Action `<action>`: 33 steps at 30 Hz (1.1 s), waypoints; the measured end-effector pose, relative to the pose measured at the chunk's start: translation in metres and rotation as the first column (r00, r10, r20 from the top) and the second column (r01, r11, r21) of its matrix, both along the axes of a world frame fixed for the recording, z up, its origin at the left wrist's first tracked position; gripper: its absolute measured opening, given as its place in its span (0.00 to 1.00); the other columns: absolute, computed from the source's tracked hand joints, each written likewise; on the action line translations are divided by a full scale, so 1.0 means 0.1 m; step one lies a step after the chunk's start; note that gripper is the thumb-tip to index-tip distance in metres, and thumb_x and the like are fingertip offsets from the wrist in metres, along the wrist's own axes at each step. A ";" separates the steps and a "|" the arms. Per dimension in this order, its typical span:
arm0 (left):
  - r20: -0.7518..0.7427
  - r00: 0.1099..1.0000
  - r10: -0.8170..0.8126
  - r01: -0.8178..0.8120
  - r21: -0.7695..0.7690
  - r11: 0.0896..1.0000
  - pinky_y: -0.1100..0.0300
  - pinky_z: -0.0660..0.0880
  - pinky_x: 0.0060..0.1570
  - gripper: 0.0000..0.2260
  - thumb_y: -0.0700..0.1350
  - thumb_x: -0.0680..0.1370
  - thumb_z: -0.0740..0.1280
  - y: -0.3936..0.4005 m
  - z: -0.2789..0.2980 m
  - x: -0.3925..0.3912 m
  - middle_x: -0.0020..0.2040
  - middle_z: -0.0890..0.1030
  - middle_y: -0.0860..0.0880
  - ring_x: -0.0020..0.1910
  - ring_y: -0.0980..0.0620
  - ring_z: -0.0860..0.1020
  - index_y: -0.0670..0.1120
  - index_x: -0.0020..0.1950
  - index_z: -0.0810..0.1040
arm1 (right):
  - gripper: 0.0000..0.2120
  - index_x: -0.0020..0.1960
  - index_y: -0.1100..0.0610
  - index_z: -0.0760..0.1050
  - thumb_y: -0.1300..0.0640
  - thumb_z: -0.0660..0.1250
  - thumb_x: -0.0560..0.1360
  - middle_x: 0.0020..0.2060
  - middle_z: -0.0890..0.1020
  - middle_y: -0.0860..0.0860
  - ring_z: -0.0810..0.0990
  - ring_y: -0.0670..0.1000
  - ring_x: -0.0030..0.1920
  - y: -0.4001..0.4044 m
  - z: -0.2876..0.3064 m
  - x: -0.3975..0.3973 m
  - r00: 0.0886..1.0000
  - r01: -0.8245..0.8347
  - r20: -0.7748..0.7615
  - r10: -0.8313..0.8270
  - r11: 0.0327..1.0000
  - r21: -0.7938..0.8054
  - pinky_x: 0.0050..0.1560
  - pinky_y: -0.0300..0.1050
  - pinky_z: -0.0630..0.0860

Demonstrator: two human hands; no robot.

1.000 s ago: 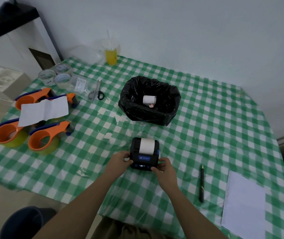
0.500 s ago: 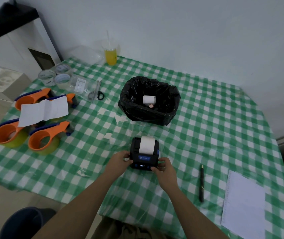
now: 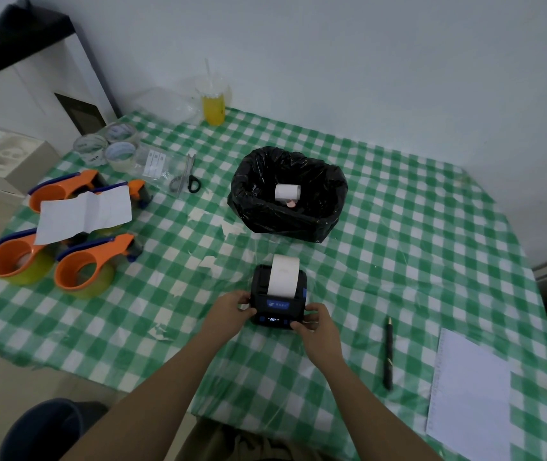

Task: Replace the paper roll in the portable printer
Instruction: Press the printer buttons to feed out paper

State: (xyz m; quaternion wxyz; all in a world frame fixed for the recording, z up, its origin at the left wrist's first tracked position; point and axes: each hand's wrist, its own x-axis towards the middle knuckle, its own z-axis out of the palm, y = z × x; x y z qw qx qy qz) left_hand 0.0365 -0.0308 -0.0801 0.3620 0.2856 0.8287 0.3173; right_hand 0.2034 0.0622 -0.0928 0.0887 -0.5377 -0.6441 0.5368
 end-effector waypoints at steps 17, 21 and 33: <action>-0.003 1.000 -0.001 0.001 0.000 1.000 0.53 0.74 0.59 0.16 0.39 0.73 0.69 -0.01 0.02 0.01 0.59 0.81 0.41 0.58 0.45 0.78 0.40 0.60 0.77 | 0.15 0.53 0.51 0.67 0.60 0.70 0.72 0.46 0.78 0.50 0.79 0.52 0.48 -0.01 -0.03 0.00 1.000 0.016 -0.008 -0.016 1.000 -0.015 0.46 0.46 0.75; -0.006 1.000 0.001 -0.001 -0.002 1.000 0.53 0.74 0.59 0.16 0.39 0.73 0.69 0.00 0.02 0.01 0.59 0.81 0.41 0.57 0.45 0.78 0.40 0.60 0.77 | 0.17 0.57 0.55 0.69 0.59 0.70 0.72 0.46 0.78 0.51 0.79 0.53 0.48 0.00 -0.03 0.00 1.000 0.013 0.001 -0.013 1.000 -0.017 0.45 0.46 0.75; -0.005 1.000 -0.004 0.003 -0.006 1.000 0.55 0.73 0.58 0.16 0.39 0.73 0.68 -0.01 0.04 0.02 0.59 0.81 0.41 0.57 0.45 0.79 0.40 0.61 0.77 | 0.17 0.58 0.55 0.69 0.59 0.70 0.72 0.46 0.77 0.50 0.78 0.51 0.44 -0.01 0.00 0.00 1.000 0.003 0.018 -0.003 1.000 -0.003 0.36 0.38 0.72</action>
